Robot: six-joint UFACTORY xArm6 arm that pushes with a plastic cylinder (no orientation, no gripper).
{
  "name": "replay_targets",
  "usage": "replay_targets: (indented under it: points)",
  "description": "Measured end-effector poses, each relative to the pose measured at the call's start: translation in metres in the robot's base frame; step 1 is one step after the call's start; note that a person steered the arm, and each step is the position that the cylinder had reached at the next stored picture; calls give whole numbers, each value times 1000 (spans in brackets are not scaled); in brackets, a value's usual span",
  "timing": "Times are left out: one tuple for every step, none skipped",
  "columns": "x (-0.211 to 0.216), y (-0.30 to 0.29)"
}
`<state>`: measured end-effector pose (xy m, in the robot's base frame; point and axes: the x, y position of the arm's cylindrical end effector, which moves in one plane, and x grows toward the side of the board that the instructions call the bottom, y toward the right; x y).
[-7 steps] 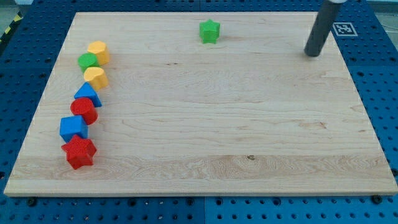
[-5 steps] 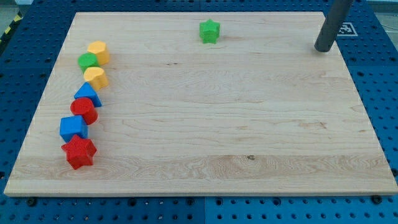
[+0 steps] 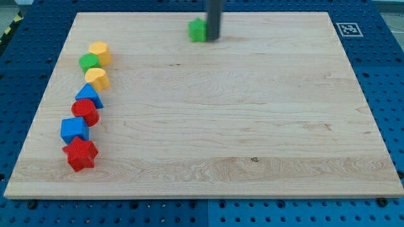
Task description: Move the green star into the yellow hexagon
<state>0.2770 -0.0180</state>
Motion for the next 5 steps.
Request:
replay_targets:
  points:
    - [-3, -26]
    - [-3, -12]
    - [-13, -12]
    - [-32, -12]
    - [-38, -40]
